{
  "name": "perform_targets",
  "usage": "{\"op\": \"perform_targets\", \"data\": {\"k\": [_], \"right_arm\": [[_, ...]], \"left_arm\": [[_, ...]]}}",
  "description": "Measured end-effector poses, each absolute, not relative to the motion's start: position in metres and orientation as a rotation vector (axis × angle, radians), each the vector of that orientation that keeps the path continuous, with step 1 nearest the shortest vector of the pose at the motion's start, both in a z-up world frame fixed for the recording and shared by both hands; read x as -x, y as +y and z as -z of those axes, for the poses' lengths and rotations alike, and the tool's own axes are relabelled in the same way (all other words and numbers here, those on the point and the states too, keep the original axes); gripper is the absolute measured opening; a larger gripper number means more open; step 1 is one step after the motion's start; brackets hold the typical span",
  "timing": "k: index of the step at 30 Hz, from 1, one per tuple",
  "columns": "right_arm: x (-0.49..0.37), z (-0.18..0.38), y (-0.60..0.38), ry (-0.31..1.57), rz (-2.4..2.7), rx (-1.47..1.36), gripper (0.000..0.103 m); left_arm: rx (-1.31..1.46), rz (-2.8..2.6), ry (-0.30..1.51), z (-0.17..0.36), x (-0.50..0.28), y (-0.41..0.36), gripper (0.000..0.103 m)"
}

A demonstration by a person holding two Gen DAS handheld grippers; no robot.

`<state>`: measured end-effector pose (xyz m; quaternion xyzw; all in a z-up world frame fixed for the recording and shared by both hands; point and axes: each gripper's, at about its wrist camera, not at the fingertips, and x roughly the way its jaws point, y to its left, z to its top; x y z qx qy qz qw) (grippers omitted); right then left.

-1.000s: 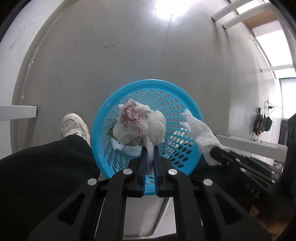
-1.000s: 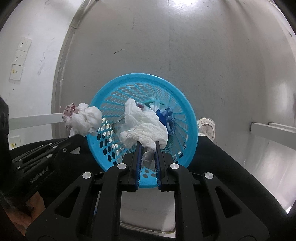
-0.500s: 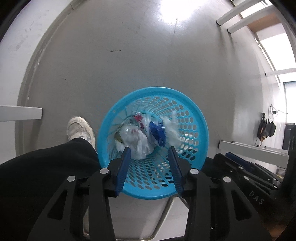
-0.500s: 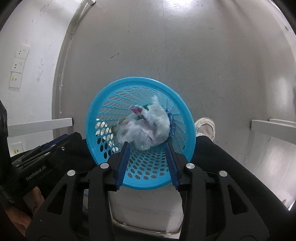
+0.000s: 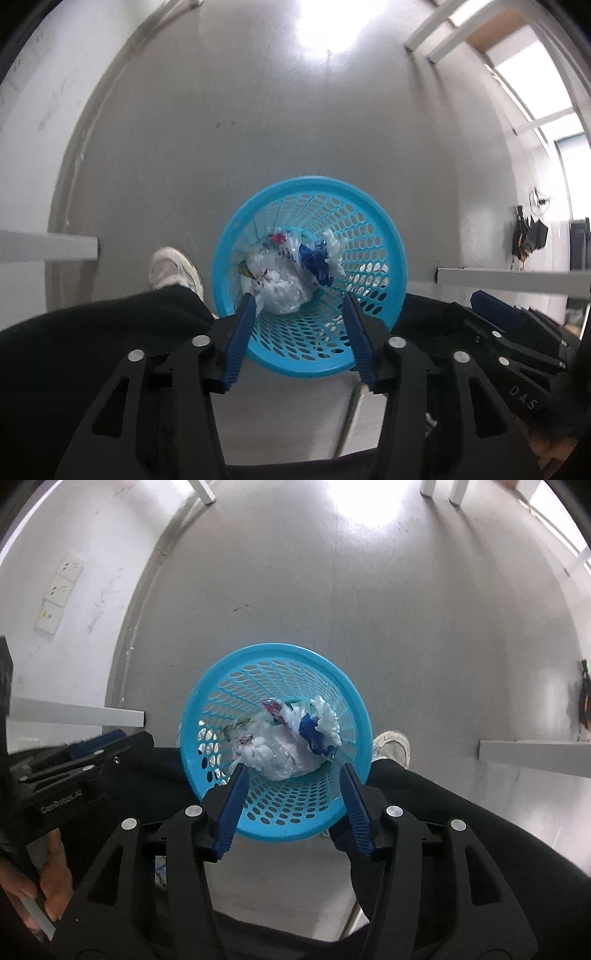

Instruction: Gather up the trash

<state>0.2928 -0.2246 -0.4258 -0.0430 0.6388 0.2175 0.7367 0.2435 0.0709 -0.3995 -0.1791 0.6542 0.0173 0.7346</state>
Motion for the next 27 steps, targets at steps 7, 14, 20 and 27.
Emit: {"op": "perform_targets", "data": {"k": [7, 14, 20, 27], "right_arm": [[-0.260, 0.389, -0.236, 1.298, -0.489, 0.094, 0.055], [-0.222, 0.355, -0.254, 1.209, -0.538, 0.078, 0.071], [-0.206, 0.339, -0.268, 1.168, -0.529, 0.077, 0.089], [-0.206, 0.341, -0.271, 1.177, -0.526, 0.059, 0.094]], "left_arm": [[0.290, 0.019, 1.327, 0.357, -0.208, 0.061, 0.057], [0.262, 0.064, 1.236, 0.324, -0.173, 0.059, 0.072], [0.231, 0.091, 1.207, 0.312, -0.151, 0.059, 0.088], [0.304, 0.117, 1.208, 0.318, -0.151, 0.068, 0.097]]}}
